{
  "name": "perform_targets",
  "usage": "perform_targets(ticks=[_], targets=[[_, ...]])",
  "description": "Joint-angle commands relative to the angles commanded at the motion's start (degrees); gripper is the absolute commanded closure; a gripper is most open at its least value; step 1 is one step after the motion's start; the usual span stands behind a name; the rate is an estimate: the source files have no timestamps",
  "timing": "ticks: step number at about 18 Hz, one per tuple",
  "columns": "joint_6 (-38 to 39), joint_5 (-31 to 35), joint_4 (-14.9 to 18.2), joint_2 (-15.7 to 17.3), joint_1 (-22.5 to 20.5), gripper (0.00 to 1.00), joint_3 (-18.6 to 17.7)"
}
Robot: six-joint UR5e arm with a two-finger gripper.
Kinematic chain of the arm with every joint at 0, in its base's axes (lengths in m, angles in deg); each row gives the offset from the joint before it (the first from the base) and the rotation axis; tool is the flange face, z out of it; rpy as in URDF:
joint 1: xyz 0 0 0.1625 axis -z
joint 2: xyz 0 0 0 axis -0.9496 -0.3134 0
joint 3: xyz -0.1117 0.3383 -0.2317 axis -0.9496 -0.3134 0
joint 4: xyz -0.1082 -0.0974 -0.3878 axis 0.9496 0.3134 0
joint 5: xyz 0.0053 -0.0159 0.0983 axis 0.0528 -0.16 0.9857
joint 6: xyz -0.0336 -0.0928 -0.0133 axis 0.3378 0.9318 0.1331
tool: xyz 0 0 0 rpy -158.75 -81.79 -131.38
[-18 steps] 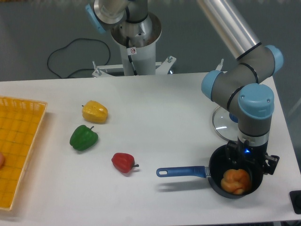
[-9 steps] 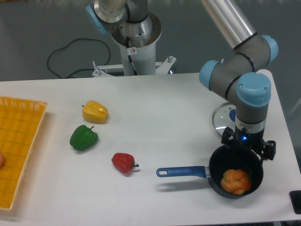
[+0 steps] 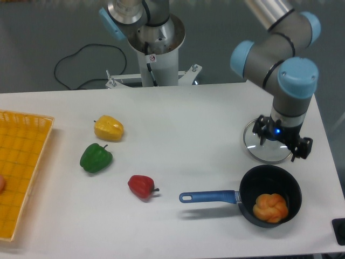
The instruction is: Pick up the bread
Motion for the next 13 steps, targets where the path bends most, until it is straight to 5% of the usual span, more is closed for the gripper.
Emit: perform_targets(ticks=[4, 13], targets=[[-0.3, 0.4, 2.6, 0.8, -0.7, 0.00, -0.2], [-0.8, -0.3, 2.5, 0.5, -1.0, 0.00, -0.2]])
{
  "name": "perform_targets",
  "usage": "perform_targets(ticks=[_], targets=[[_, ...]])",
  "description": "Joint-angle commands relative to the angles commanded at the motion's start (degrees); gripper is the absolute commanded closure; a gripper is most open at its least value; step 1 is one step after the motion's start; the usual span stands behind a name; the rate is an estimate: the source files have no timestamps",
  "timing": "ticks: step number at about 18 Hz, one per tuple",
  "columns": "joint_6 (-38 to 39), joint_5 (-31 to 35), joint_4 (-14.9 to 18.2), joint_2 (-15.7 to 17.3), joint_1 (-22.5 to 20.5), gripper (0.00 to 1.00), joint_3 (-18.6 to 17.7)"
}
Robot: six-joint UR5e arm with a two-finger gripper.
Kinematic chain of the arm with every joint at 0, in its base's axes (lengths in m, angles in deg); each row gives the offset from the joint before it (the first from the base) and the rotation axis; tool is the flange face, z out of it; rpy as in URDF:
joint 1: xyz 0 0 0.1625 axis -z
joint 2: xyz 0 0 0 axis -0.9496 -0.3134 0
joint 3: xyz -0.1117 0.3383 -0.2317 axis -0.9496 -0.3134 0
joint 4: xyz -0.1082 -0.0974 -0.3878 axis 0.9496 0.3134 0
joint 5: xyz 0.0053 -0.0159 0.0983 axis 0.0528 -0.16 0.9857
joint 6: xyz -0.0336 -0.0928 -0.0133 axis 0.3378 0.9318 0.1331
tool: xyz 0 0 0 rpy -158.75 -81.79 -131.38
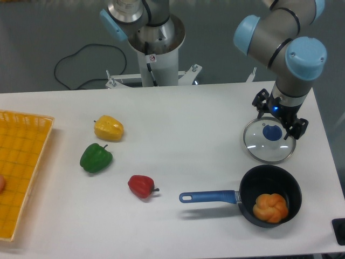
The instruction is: Pick up the bread
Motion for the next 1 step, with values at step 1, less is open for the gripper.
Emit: perform_targets(ticks=[1], targets=[[0.0, 0.0, -0.1, -0.1, 0.1, 0.00, 0.0]])
